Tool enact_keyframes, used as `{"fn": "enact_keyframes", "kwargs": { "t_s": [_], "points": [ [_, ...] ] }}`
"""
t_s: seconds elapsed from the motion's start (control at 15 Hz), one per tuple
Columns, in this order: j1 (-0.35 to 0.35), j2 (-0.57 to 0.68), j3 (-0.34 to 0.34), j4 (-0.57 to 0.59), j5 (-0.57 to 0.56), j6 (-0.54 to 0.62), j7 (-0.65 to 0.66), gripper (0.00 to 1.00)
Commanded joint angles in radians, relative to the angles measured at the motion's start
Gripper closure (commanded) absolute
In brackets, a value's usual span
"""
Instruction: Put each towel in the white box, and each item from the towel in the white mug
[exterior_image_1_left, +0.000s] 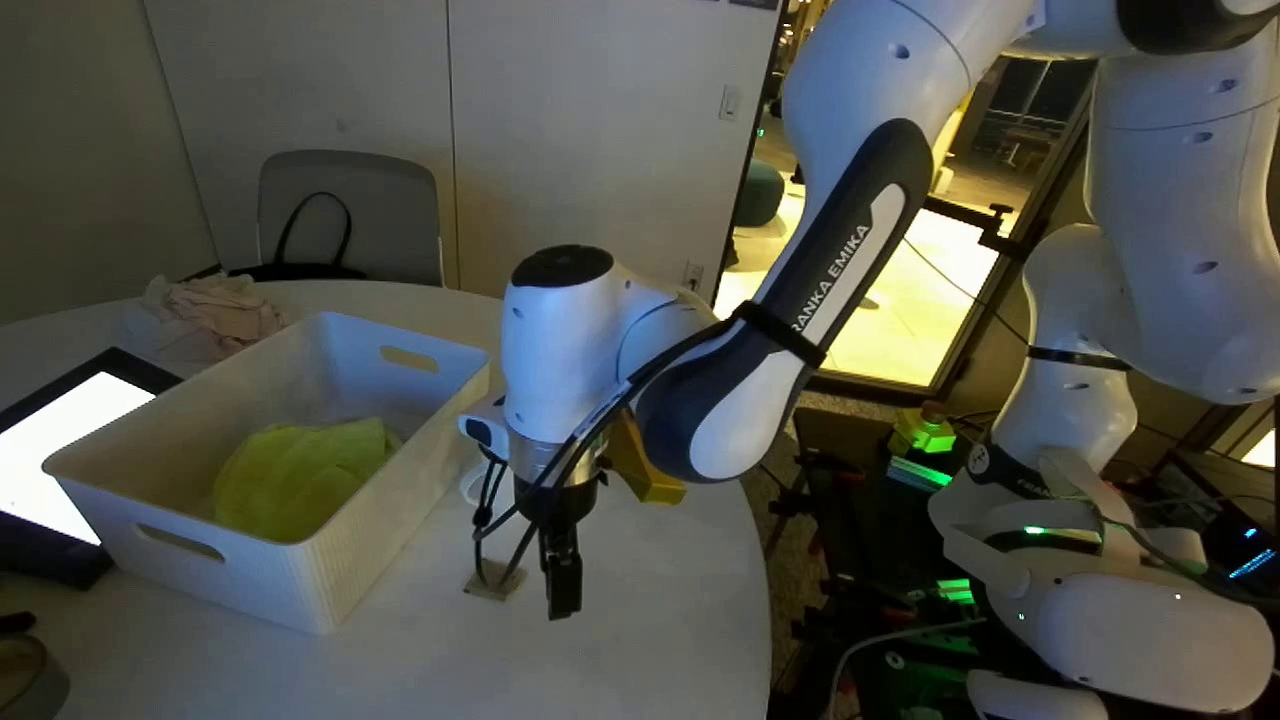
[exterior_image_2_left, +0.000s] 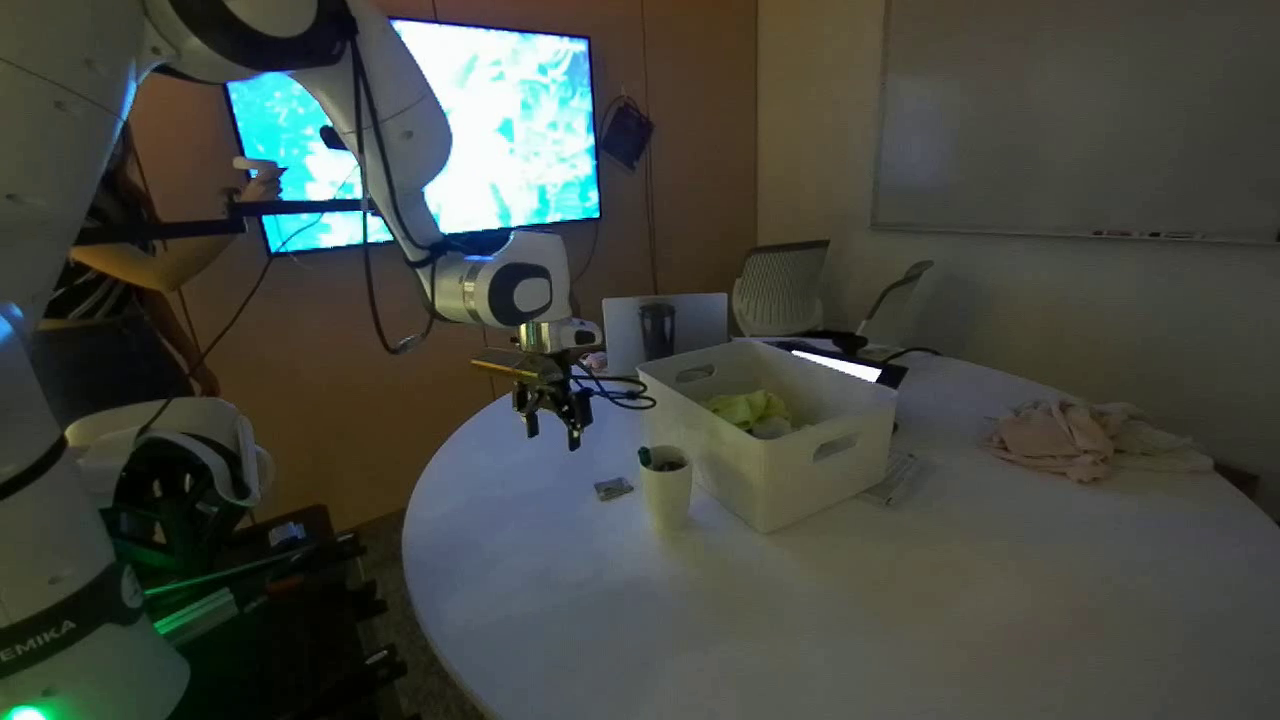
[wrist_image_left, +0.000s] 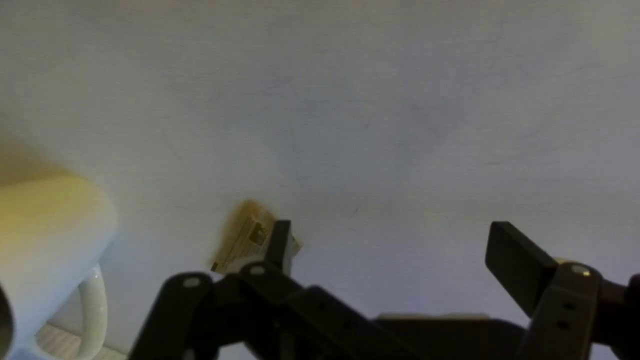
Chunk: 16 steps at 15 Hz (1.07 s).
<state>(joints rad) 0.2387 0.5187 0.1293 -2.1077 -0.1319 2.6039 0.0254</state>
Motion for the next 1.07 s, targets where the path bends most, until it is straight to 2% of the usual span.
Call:
{"fn": "enact_keyframes", "kwargs": {
  "t_s": [0.0,0.67,1.0],
  "points": [
    [0.008,0.075,-0.006,0.093,0.009,0.025,0.015,0.0],
    [0.008,0.237,-0.033,0.256,0.012,0.014,0.032,0.0],
    [0.0,0.277,-0.05,0.302,0.013,0.017,0.033,0.0]
  ]
}}
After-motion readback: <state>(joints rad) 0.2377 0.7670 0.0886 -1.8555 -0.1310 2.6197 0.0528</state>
